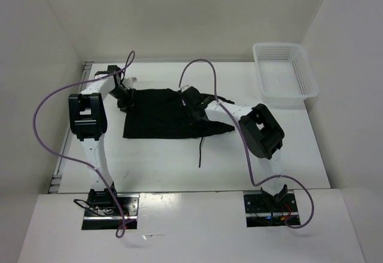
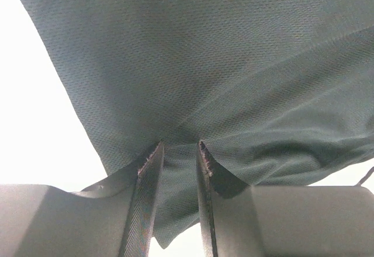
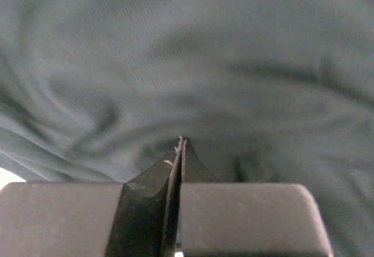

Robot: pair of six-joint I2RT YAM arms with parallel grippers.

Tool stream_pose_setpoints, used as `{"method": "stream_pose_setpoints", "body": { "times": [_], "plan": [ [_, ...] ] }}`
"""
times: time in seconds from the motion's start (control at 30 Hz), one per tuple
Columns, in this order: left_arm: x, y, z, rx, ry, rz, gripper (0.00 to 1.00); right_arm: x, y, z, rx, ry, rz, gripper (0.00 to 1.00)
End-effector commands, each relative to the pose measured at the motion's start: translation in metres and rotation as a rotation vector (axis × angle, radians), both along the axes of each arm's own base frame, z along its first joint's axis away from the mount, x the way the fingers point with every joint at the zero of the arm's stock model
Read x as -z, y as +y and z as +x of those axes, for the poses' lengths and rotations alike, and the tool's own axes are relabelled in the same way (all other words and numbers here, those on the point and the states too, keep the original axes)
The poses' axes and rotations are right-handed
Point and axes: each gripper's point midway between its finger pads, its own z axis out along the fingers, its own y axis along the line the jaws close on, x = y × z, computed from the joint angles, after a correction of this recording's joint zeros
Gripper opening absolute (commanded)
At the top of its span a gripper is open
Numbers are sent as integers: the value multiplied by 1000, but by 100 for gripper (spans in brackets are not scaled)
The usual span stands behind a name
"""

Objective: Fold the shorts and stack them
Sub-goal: Fold the shorts

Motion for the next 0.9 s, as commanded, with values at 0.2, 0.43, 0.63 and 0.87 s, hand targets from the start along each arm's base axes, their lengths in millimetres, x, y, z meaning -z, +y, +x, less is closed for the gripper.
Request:
{"method": "stream_pose_setpoints", "body": {
  "times": [0.2, 0.43, 0.63, 0.87],
  "plan": [
    [39, 47, -38, -73, 118, 50, 38, 6, -20, -41, 30, 31, 44, 0],
    [28, 41, -31, -70, 83, 16, 38, -39, -43, -20, 119, -92, 44, 0],
    [4, 20, -34, -57, 55, -105, 42, -111, -87, -1, 487, -140, 240, 54],
    [2, 14, -38, -47, 64, -115, 43, -79, -160, -29, 897, 17, 430, 78]
  ]
}}
